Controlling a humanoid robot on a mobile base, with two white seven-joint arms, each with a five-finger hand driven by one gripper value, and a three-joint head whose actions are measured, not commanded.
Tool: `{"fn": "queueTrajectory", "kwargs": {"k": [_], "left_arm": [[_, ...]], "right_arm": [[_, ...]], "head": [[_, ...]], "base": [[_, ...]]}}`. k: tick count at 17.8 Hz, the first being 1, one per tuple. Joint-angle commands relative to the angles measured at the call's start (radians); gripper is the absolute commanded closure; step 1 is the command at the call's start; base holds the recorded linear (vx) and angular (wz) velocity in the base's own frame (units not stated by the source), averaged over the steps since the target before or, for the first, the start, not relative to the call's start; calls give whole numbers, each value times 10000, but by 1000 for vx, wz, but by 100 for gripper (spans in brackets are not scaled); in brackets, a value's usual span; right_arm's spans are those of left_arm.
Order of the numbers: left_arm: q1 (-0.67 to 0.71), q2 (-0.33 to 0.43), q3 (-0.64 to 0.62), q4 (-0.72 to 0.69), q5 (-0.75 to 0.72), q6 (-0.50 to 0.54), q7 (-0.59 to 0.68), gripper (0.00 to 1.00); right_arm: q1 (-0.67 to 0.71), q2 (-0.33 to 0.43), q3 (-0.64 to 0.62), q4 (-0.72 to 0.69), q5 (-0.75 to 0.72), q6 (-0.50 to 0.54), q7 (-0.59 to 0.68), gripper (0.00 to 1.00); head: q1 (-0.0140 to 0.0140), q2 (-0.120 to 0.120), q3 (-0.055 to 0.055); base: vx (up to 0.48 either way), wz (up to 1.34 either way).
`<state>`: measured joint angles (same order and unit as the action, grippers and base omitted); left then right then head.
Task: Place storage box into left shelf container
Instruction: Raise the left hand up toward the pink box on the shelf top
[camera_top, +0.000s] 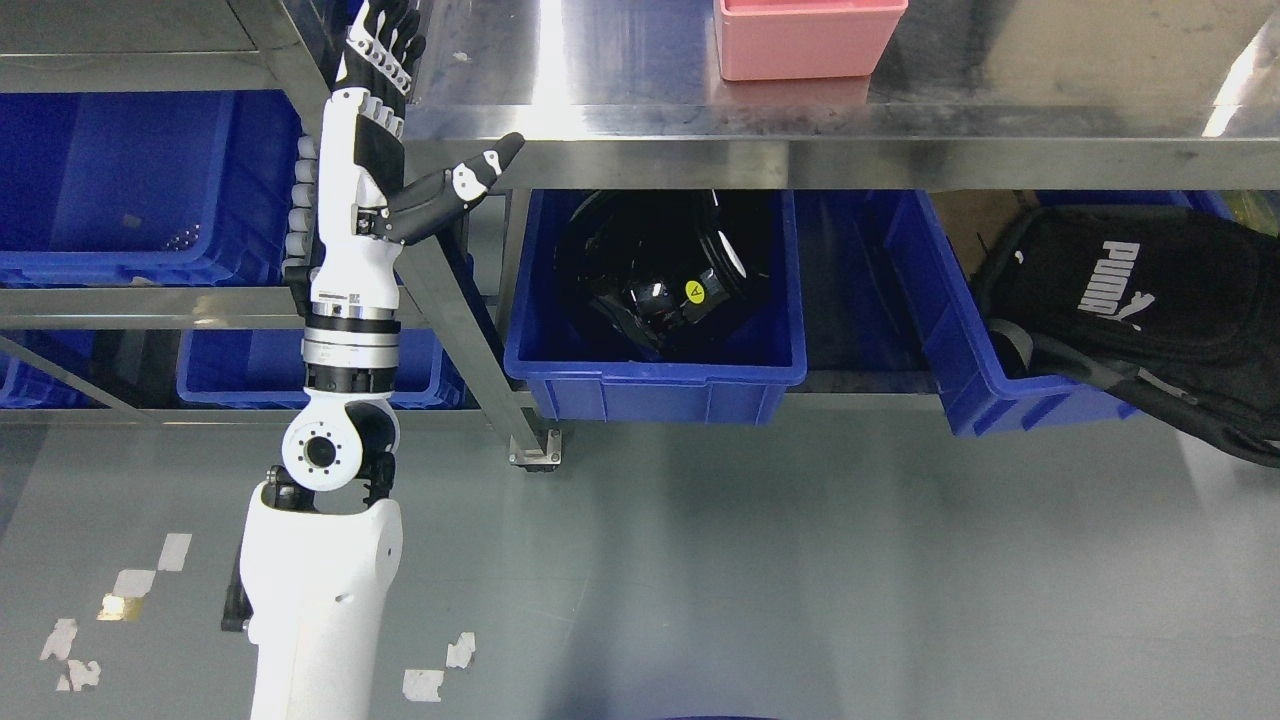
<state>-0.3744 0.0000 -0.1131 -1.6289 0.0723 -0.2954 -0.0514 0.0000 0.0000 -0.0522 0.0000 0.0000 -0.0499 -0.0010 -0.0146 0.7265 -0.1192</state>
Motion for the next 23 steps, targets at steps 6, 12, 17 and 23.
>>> {"fn": "queueTrajectory", "kwargs": {"k": [6, 12, 17, 23], "left_arm": [[-593, 175, -97, 120, -17, 100, -1625, 0], [-4316, 175, 319, 1526, -720, 2171, -4958, 0], [-7204, 175, -1976, 4043, -2410, 2187, -5360, 0], [-9217, 175, -4711, 6990, -2840, 2325, -6142, 1]], "right_arm": [[-46, -175, 0, -175, -215, 8, -21, 0], [-46, -175, 0, -175, -215, -7, -6, 0], [-46, -175, 0, -175, -215, -7, -6, 0], [-46, -175, 0, -175, -215, 8, -21, 0]], "head": [[0, 0, 0], [0, 0, 0], [0, 0, 0], [0, 0, 0]], "base": [[0, 0], [0, 0], [0, 0], [0, 0]]}}
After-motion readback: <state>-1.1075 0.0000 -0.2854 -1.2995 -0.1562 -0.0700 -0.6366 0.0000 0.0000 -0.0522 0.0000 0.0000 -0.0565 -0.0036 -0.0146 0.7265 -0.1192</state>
